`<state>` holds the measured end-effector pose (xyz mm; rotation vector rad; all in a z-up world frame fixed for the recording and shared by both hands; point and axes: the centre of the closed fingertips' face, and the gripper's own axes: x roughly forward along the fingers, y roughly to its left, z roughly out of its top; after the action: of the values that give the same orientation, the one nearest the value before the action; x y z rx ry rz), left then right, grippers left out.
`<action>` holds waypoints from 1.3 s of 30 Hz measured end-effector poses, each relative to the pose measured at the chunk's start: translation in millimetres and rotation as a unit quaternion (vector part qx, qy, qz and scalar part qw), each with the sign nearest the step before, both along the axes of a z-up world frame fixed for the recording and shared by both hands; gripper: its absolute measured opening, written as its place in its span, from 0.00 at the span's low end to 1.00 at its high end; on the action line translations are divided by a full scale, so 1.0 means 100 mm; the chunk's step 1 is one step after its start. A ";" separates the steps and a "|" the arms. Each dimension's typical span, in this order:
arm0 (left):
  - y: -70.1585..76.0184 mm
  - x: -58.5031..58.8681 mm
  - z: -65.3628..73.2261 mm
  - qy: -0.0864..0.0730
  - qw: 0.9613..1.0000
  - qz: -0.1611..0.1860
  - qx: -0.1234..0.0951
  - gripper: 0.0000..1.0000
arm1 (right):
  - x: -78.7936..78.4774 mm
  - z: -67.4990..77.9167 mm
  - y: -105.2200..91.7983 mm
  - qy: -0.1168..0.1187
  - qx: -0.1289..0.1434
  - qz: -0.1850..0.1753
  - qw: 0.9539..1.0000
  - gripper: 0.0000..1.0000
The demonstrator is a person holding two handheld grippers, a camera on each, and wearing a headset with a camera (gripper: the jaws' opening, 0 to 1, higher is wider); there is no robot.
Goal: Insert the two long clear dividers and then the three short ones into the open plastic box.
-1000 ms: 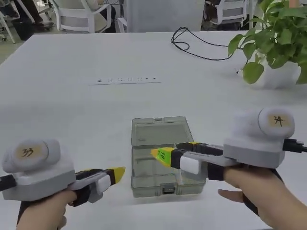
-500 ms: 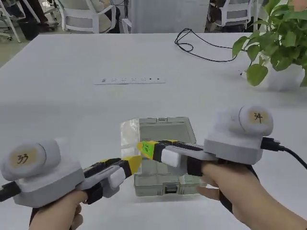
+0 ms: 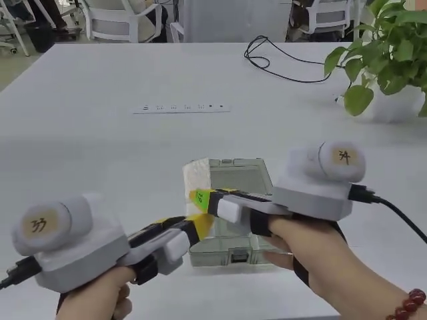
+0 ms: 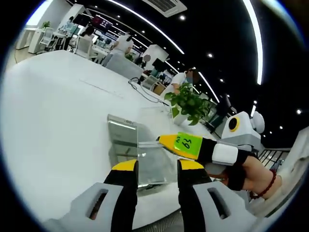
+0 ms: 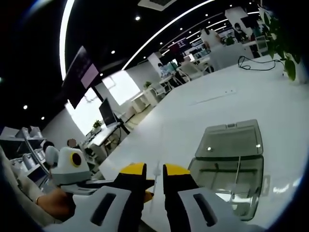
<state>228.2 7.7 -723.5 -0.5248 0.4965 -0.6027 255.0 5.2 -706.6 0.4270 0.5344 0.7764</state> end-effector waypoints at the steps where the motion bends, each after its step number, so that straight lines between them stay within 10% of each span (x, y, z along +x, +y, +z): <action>1: 0.00 0.00 0.00 -0.001 1.000 -0.001 -0.001 0.30 | 0.00 0.00 0.00 0.000 -0.001 0.000 1.000 0.14; 25: -0.05 0.00 0.00 -0.005 1.000 -0.015 0.019 0.31 | 0.02 -0.05 -0.04 0.019 -0.011 -0.018 1.000 0.07; 33: -0.06 -0.04 -0.02 -0.035 0.996 -0.046 0.069 0.39 | 0.10 -0.08 -0.12 0.034 -0.015 -0.041 0.998 0.06; 39: -0.04 -0.07 -0.05 -0.075 0.984 -0.087 0.138 0.51 | 0.14 -0.21 -0.24 0.084 -0.031 -0.069 0.994 0.06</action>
<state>221.5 3.3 -729.0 -0.1722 0.4759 -0.7214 269.0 -19.0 -727.6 0.4682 0.6770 0.5923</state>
